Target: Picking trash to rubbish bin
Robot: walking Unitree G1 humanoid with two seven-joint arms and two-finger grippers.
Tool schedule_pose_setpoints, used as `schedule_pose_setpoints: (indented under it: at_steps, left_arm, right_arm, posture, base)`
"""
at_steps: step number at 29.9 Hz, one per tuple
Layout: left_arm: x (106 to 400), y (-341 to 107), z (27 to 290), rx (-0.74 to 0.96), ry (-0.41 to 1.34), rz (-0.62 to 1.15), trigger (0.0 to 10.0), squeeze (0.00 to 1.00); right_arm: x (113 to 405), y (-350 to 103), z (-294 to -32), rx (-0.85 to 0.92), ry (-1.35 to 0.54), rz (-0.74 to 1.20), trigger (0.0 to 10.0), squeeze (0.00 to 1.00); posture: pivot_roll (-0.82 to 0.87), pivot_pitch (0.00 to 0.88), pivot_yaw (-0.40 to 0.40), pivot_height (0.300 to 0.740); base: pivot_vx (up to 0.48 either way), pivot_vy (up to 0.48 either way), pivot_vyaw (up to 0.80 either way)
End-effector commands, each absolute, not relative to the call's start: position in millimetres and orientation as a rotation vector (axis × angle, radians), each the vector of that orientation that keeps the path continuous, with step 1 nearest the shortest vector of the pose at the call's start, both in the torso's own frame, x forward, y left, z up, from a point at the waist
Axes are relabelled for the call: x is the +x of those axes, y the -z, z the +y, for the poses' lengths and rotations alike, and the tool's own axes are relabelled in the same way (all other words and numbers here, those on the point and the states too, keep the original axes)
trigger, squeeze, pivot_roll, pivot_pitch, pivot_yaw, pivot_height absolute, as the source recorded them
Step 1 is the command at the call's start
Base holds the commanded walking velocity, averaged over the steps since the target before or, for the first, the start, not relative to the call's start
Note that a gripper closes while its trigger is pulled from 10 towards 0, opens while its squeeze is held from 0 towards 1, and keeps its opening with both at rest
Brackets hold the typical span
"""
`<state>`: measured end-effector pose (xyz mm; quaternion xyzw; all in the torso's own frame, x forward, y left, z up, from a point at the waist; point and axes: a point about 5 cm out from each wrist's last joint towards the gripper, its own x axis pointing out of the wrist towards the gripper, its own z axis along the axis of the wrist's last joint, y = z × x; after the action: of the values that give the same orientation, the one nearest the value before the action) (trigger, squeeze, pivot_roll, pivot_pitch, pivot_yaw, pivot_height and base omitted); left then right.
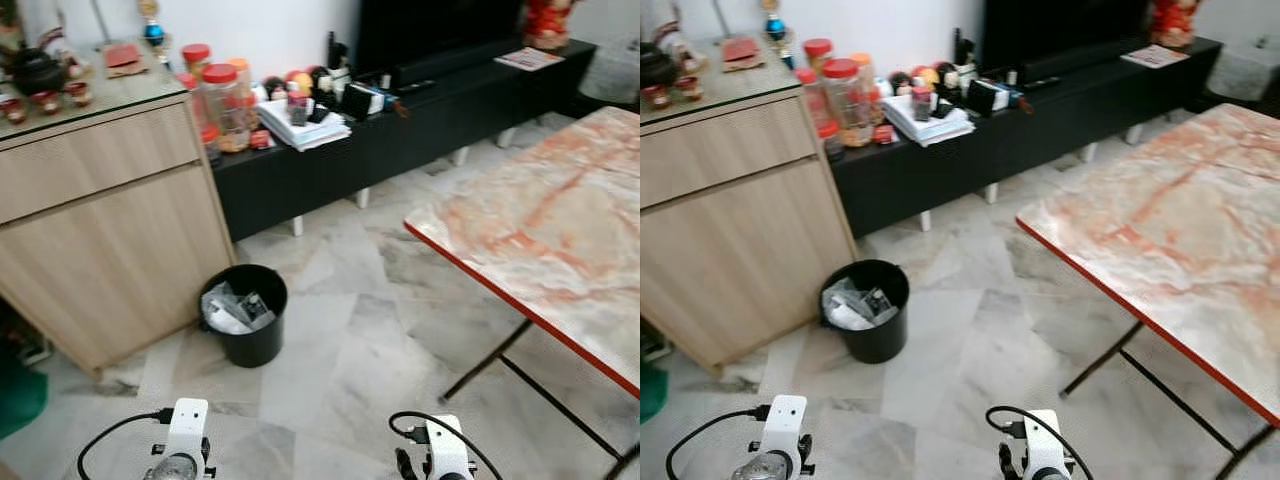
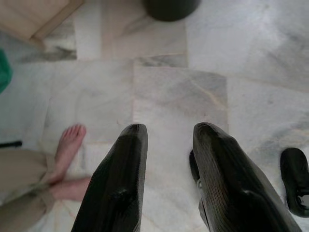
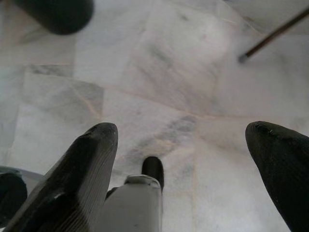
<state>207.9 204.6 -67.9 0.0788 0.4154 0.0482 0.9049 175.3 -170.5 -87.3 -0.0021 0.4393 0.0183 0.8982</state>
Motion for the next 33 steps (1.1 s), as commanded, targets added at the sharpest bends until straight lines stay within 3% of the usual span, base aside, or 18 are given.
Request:
schedule_pose_setpoints:
  at_steps: [1,7,13,33]
  left_arm:
    - [205.2,68.8,209.0,0.188,-0.106,0.871,10.0,0.0]
    - [206.0,68.4,209.1,0.187,-0.108,0.872,10.0,0.0]
    - [206.3,68.5,208.0,0.187,-0.103,0.875,10.0,0.0]
    - [205.7,68.1,210.7,0.202,-0.092,0.868,10.0,0.0]
  right_arm:
    - [175.2,87.4,-170.6,-0.006,-0.031,0.912,10.0,0.0]
    - [174.8,87.7,-170.6,-0.005,-0.026,0.913,10.0,0.0]
    - [174.0,88.0,-171.3,-0.003,-0.016,0.915,10.0,0.0]
    - [172.4,88.9,-170.4,0.0,-0.005,0.921,10.0,0.0]
  posture:
    - [-0.1,0.0,0.018,0.74]
    - [-0.11,0.0,0.023,0.74]
    - [-0.11,0.0,0.026,0.74]
    - [-0.1,0.0,0.032,0.74]
  base:
    - [0.0,0.0,-0.78]
    - [0.0,0.0,-0.78]
    - [0.0,0.447,-0.78]
    - [0.0,0.0,-0.78]
